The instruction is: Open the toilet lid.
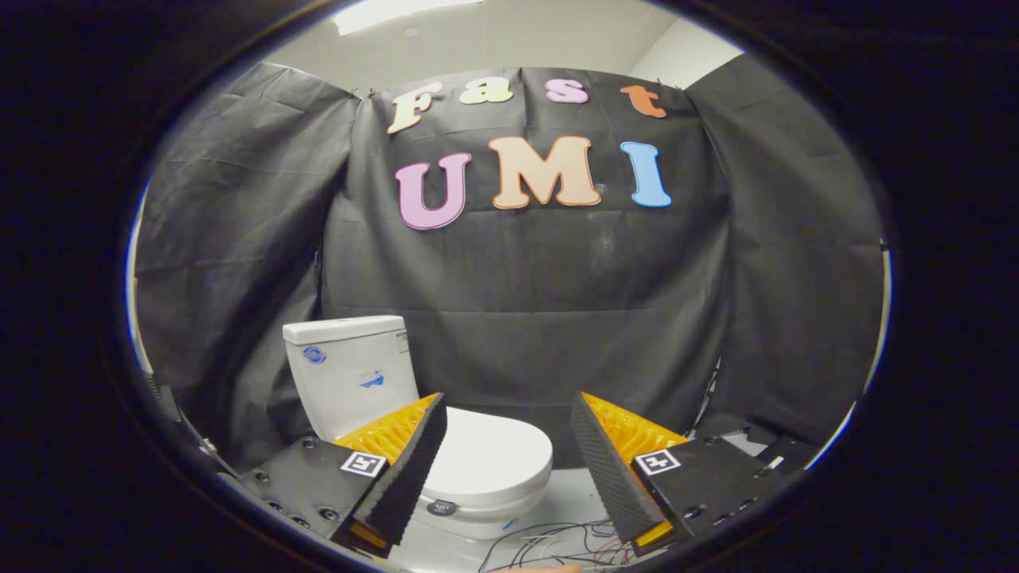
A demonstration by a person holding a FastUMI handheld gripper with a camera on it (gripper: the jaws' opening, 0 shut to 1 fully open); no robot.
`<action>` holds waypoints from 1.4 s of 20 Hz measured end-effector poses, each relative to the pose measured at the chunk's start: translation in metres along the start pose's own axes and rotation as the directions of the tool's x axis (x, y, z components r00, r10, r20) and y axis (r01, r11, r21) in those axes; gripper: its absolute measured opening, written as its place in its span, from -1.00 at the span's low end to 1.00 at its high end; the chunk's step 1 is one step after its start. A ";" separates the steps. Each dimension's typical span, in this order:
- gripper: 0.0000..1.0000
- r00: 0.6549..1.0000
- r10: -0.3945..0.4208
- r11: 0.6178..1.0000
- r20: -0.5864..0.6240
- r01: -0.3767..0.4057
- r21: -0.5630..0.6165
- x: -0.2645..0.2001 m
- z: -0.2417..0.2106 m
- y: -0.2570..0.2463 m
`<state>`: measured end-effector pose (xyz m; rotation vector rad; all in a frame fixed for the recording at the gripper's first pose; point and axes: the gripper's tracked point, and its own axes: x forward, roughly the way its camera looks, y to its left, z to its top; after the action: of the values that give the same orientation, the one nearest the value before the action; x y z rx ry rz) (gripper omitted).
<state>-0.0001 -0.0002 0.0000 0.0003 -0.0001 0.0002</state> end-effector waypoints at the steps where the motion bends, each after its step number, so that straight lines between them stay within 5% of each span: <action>1: 0.95 1.000 0.000 1.000 0.000 0.000 0.000 0.000 0.000 0.000; 23: 0.93 1.000 -0.005 1.000 -0.009 0.005 -0.004 0.003 -0.003 -0.001; 28: 0.93 1.000 -0.003 1.000 -0.007 0.003 -0.005 0.034 0.001 0.003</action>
<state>0.0343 0.0023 0.0011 -0.0044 0.0072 -0.0032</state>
